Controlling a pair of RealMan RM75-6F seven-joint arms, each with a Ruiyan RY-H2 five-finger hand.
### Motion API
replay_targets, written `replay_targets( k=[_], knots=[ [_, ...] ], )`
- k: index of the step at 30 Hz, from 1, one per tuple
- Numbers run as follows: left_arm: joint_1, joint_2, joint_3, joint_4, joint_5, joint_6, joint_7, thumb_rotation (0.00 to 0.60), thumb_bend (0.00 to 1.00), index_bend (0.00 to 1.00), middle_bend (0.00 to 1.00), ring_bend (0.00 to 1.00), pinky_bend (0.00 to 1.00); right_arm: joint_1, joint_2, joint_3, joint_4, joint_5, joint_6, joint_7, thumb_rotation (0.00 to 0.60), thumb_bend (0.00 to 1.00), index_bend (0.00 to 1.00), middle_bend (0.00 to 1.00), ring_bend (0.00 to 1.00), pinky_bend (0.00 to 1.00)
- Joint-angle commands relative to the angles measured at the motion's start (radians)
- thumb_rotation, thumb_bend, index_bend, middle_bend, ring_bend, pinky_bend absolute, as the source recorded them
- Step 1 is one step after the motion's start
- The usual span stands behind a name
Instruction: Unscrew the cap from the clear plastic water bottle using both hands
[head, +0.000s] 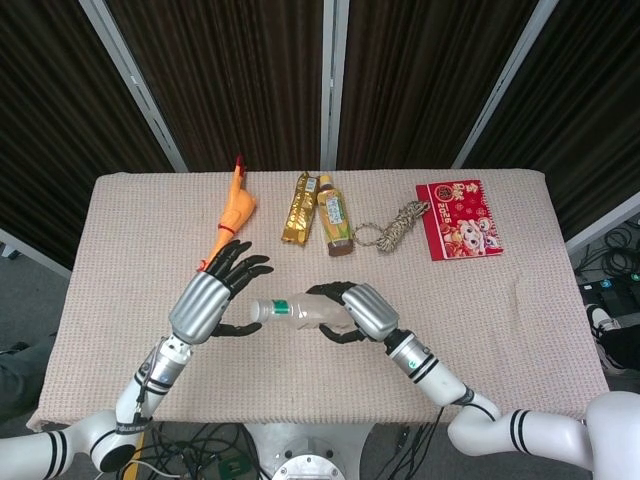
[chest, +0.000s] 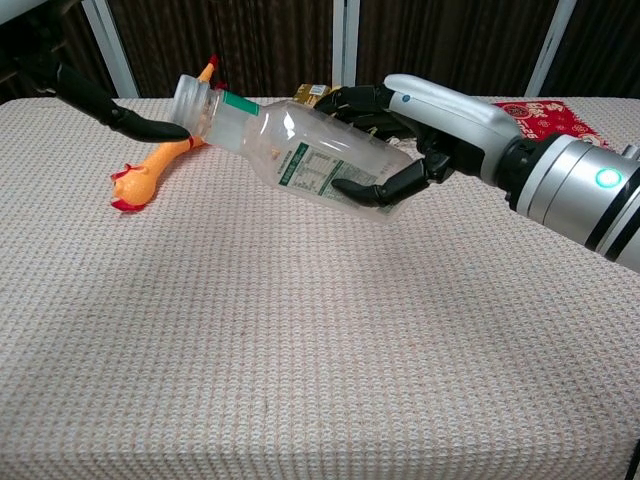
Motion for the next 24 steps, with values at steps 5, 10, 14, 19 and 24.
replay_targets(
  k=[5, 10, 14, 19, 24],
  knots=[
    [0.001, 0.012, 0.011, -0.016, 0.013, 0.008, 0.006, 0.600, 0.00, 0.23, 0.16, 0.03, 0.02, 0.002, -0.007, 0.000, 0.007, 0.001, 0.000, -0.007, 0.600, 0.46, 0.48, 0.49, 0.30, 0.40],
    [0.002, 0.016, 0.021, -0.017, 0.008, 0.001, 0.009, 0.600, 0.00, 0.23, 0.16, 0.03, 0.02, -0.006, -0.001, 0.007, 0.003, 0.000, 0.023, 0.003, 0.600, 0.46, 0.48, 0.49, 0.30, 0.40],
    [0.002, 0.014, 0.021, -0.009, -0.002, -0.001, 0.010, 0.600, 0.00, 0.23, 0.16, 0.03, 0.02, -0.012, 0.012, 0.005, -0.007, -0.006, 0.032, 0.010, 0.600, 0.46, 0.48, 0.49, 0.30, 0.40],
    [0.001, 0.012, 0.021, -0.006, -0.002, 0.003, 0.009, 0.600, 0.00, 0.23, 0.16, 0.03, 0.02, -0.015, 0.013, -0.011, -0.012, -0.013, 0.027, 0.007, 0.600, 0.46, 0.48, 0.49, 0.30, 0.40],
    [0.001, 0.012, 0.022, -0.014, 0.006, 0.010, 0.009, 0.600, 0.00, 0.23, 0.16, 0.03, 0.02, -0.010, 0.003, -0.012, -0.004, -0.010, 0.016, 0.002, 0.600, 0.46, 0.48, 0.49, 0.30, 0.40]
  ],
)
